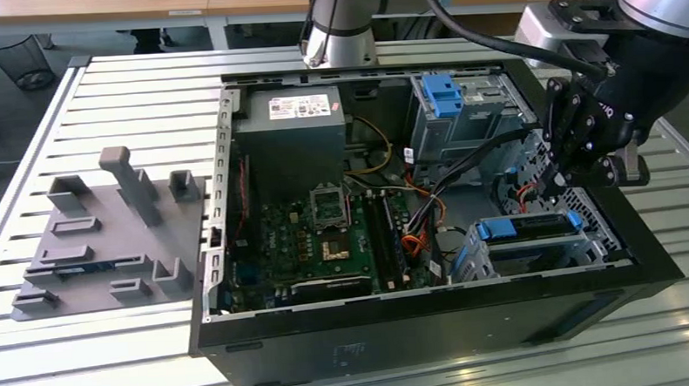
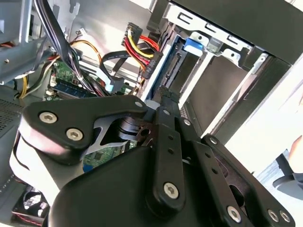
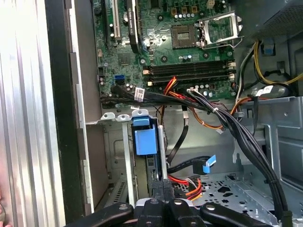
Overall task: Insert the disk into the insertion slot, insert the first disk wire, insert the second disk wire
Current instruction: 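Insert the first disk wire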
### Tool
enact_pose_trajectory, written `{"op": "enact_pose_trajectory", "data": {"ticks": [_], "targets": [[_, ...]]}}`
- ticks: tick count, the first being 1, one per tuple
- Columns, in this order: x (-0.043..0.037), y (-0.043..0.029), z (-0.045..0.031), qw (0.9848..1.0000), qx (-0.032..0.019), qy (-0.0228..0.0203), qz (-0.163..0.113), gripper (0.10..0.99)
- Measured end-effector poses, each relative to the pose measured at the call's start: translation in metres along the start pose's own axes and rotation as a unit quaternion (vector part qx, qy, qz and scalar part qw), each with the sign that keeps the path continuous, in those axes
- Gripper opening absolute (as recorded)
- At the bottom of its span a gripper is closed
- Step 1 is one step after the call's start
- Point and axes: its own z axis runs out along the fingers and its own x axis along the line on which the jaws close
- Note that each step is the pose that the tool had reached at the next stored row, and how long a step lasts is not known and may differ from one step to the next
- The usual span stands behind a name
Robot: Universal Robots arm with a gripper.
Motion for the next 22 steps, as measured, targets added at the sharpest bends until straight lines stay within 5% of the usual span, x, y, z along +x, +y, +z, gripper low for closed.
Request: {"op": "enact_pose_trajectory", "data": {"ticks": [14, 22], "targets": [[-0.0140, -0.0037, 0.0012, 0.9997, -0.0001, -0.0002, 0.025, 0.114], [-0.0147, -0.0043, 0.0041, 0.9977, -0.0001, -0.0003, 0.067, 0.412]]}}
